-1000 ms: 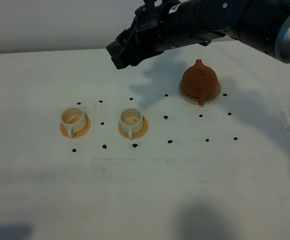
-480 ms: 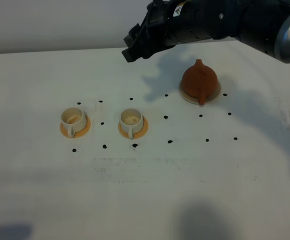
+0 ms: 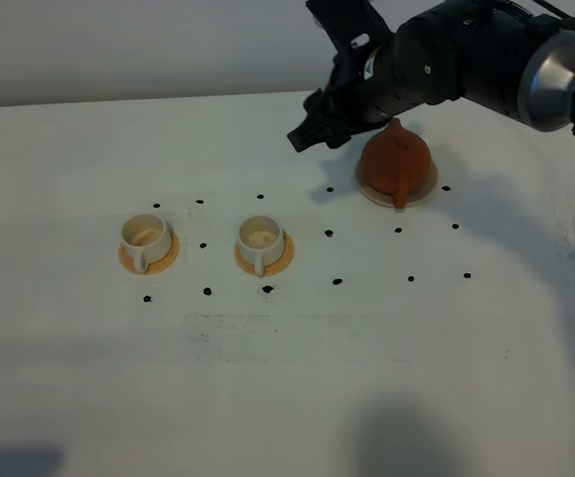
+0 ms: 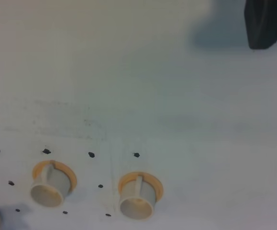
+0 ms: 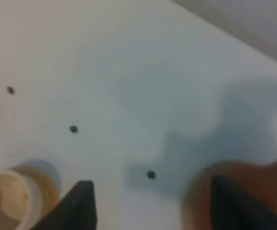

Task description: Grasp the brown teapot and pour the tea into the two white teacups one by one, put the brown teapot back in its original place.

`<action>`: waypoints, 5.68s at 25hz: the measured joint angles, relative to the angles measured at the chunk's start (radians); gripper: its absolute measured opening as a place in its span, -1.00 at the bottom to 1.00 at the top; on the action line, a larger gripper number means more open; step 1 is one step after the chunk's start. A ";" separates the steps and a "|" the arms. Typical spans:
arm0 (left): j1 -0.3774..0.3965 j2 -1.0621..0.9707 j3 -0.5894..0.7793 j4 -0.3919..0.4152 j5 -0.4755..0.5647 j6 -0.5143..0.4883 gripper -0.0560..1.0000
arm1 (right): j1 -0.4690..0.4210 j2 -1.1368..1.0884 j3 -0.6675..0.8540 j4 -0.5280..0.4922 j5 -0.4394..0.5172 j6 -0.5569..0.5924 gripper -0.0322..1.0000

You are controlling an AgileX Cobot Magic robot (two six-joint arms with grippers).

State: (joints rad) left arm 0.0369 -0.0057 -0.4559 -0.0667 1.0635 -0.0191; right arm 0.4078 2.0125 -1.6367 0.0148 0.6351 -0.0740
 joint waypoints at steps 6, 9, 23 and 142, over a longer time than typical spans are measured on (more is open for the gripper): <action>0.000 0.000 0.000 0.000 0.000 0.000 -0.27 | -0.046 0.001 -0.001 -0.003 0.015 0.092 0.04; 0.000 0.000 0.000 0.001 0.000 0.000 -0.27 | -0.058 0.001 -0.001 -0.003 0.017 0.126 0.04; 0.000 0.000 0.000 0.001 0.000 0.000 -0.27 | -0.074 -0.005 0.092 0.032 -0.034 0.132 -0.08; 0.000 0.000 0.000 0.003 0.000 -0.002 -0.27 | -0.154 0.143 0.094 0.055 0.013 0.272 -0.25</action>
State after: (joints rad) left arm 0.0369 -0.0057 -0.4559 -0.0640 1.0635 -0.0213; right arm 0.2542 2.1552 -1.5424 0.0698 0.6477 0.1976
